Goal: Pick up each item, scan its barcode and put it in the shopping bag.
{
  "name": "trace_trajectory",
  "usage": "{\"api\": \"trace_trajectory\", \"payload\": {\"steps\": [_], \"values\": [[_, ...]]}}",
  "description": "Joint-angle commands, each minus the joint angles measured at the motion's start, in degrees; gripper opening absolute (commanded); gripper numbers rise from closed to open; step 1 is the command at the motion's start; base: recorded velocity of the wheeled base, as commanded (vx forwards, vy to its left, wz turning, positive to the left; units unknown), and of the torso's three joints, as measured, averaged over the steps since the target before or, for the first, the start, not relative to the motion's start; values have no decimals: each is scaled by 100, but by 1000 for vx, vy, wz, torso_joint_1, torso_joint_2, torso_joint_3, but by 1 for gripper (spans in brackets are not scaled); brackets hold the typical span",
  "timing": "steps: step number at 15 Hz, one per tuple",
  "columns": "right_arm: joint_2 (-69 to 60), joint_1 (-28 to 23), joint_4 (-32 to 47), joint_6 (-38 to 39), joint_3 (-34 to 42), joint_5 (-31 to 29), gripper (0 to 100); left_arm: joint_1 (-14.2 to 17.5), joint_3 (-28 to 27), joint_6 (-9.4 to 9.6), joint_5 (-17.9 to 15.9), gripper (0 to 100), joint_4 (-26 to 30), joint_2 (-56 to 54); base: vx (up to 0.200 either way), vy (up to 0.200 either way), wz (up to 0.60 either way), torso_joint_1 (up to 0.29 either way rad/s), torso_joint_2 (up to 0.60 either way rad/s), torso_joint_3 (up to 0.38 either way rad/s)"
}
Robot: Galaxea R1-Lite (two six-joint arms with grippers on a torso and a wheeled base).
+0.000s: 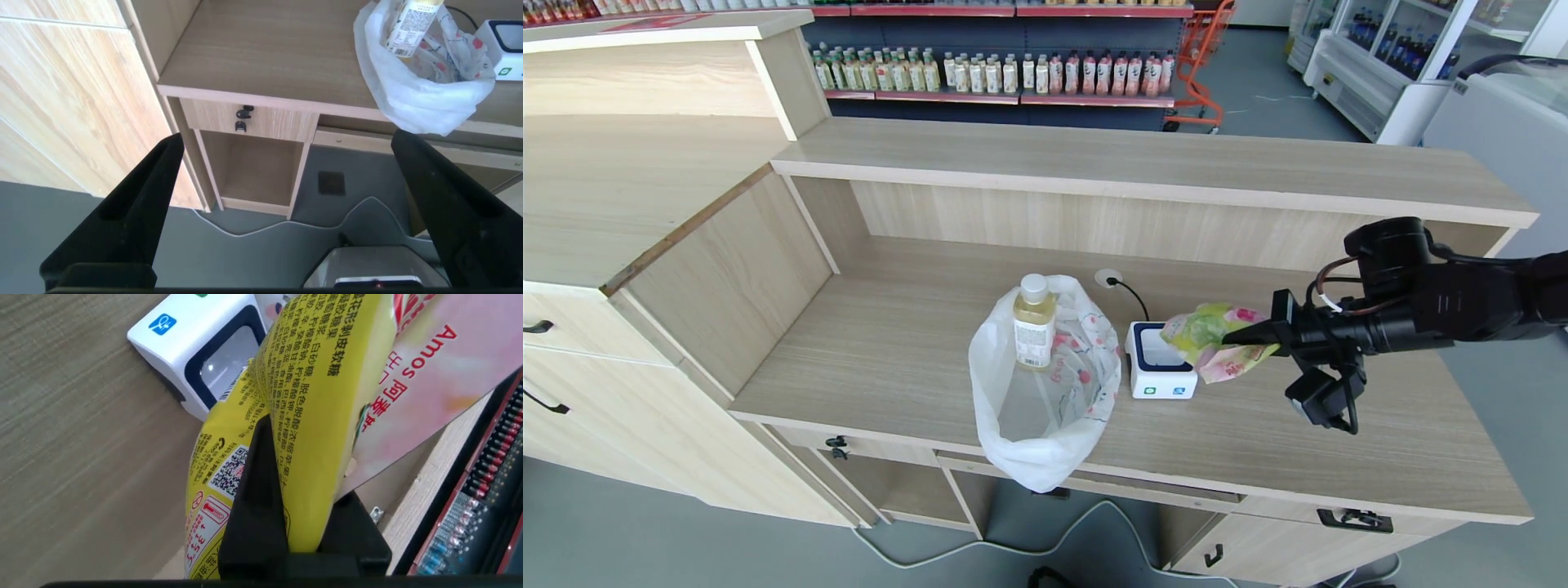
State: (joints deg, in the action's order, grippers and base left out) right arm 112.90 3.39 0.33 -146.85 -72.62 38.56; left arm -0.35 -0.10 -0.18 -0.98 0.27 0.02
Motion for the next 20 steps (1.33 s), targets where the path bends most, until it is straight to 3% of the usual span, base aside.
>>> {"api": "trace_trajectory", "payload": {"steps": [1,20], "values": [[110,30,-42,-2,2,3,0,0,1,1,1,100,0,-2,0,0,0,0,0,0],[1068,171,-885,33,-613,29,0,0,1,1,1,100,0,-2,0,0,0,0,0,0]]}}
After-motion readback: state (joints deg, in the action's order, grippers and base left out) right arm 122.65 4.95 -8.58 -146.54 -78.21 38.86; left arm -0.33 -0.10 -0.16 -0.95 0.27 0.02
